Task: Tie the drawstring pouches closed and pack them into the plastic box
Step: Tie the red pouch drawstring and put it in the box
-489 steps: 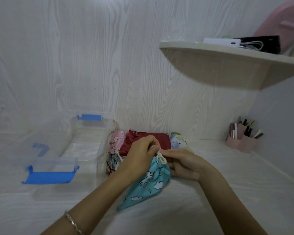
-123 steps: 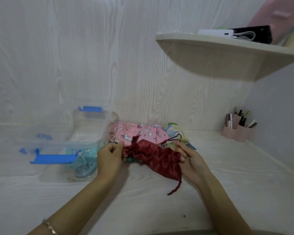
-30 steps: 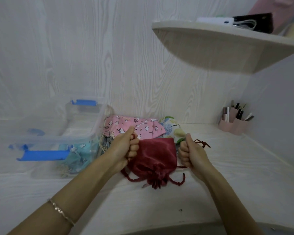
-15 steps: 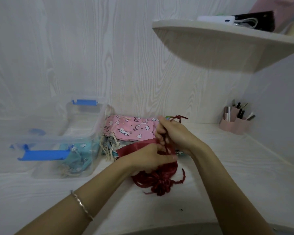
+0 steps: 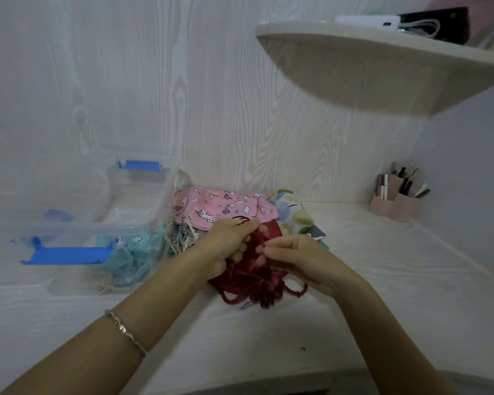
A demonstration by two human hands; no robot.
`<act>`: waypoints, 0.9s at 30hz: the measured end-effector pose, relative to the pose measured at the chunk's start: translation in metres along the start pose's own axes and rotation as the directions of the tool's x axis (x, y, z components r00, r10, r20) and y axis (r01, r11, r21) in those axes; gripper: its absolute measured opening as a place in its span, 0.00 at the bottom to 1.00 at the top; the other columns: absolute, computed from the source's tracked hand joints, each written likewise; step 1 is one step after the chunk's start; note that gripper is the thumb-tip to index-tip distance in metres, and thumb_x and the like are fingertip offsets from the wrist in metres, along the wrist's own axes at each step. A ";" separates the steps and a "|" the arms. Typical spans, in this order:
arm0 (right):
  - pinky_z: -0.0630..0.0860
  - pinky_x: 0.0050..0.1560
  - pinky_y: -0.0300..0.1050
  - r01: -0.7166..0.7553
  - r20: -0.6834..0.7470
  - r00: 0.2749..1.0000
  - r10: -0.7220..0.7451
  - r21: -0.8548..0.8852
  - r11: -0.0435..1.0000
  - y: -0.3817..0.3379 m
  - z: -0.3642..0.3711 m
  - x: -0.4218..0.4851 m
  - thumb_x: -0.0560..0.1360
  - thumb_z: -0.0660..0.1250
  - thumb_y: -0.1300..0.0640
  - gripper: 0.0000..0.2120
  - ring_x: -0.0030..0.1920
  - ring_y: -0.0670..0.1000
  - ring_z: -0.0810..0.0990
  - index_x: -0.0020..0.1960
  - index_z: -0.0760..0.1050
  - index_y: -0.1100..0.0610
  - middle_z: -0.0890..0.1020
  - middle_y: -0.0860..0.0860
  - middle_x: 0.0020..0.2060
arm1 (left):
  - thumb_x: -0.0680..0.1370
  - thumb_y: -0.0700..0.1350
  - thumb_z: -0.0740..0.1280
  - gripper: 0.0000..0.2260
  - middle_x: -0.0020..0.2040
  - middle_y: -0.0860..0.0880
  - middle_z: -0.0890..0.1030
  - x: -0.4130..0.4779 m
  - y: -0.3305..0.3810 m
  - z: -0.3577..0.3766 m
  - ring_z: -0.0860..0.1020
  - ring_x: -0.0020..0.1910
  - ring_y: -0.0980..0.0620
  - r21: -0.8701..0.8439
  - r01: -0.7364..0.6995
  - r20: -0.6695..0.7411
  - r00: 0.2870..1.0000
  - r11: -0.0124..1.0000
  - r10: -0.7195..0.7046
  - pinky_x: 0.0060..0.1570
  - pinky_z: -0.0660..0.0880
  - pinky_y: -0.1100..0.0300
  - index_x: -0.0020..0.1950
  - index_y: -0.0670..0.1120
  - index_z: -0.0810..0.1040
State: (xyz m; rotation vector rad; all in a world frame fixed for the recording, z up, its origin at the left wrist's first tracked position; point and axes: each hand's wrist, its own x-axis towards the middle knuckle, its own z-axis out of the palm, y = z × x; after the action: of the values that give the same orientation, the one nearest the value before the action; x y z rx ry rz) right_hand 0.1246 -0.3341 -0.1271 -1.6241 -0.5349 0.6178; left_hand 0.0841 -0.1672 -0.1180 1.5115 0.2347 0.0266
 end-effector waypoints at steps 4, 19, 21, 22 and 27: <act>0.77 0.37 0.39 0.069 -0.287 0.957 -0.048 0.065 0.996 0.008 0.004 0.004 0.77 0.66 0.66 0.07 0.33 0.48 0.81 0.54 0.77 0.60 0.83 0.54 0.36 | 0.80 0.52 0.63 0.15 0.31 0.47 0.68 -0.004 -0.001 -0.002 0.63 0.25 0.52 0.081 0.041 -0.235 0.972 0.996 -0.021 0.23 0.59 0.65 0.42 0.40 0.74; 0.67 0.44 0.39 0.105 -0.027 0.993 -0.115 -0.253 0.962 0.015 0.031 -0.004 0.80 0.62 0.54 0.13 0.40 0.48 0.72 0.46 0.85 0.54 0.76 0.48 0.35 | 0.79 0.49 0.65 0.13 0.49 0.54 0.75 0.035 0.041 0.040 0.75 0.44 0.57 0.476 -0.406 0.226 0.914 0.780 0.338 0.42 0.72 0.68 0.62 0.47 0.75; 0.63 0.37 0.40 0.084 -0.042 0.995 -0.093 -0.186 0.979 0.019 0.030 -0.004 0.80 0.62 0.52 0.14 0.35 0.46 0.69 0.45 0.84 0.53 0.75 0.47 0.33 | 0.79 0.47 0.64 0.11 0.54 0.51 0.74 0.034 0.031 0.034 0.74 0.50 0.59 0.628 -0.468 0.054 0.824 0.622 0.565 0.50 0.70 0.65 0.59 0.47 0.73; 0.63 0.34 0.37 0.082 -0.050 0.995 -0.090 -0.146 0.986 0.019 0.029 -0.005 0.80 0.62 0.53 0.14 0.32 0.43 0.69 0.44 0.84 0.54 0.75 0.46 0.31 | 0.79 0.45 0.62 0.05 0.49 0.50 0.76 0.029 0.027 0.029 0.75 0.44 0.59 0.607 -0.475 -0.038 0.784 0.637 0.620 0.46 0.70 0.63 0.52 0.46 0.74; 0.69 0.41 0.40 0.151 -0.082 0.986 -0.147 0.037 0.988 0.019 0.030 -0.002 0.80 0.61 0.56 0.17 0.35 0.50 0.72 0.37 0.83 0.50 0.77 0.51 0.31 | 0.80 0.47 0.59 0.08 0.39 0.51 0.81 0.002 -0.004 -0.005 0.77 0.39 0.51 0.688 -0.329 0.117 0.930 0.647 0.349 0.43 0.73 0.56 0.43 0.47 0.74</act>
State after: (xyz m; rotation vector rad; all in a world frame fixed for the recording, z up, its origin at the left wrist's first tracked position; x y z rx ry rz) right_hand 0.1028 -0.3159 -0.1484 -1.5453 -0.5748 0.4491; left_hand 0.0844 -0.1618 -0.1222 2.3144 -0.0444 0.2911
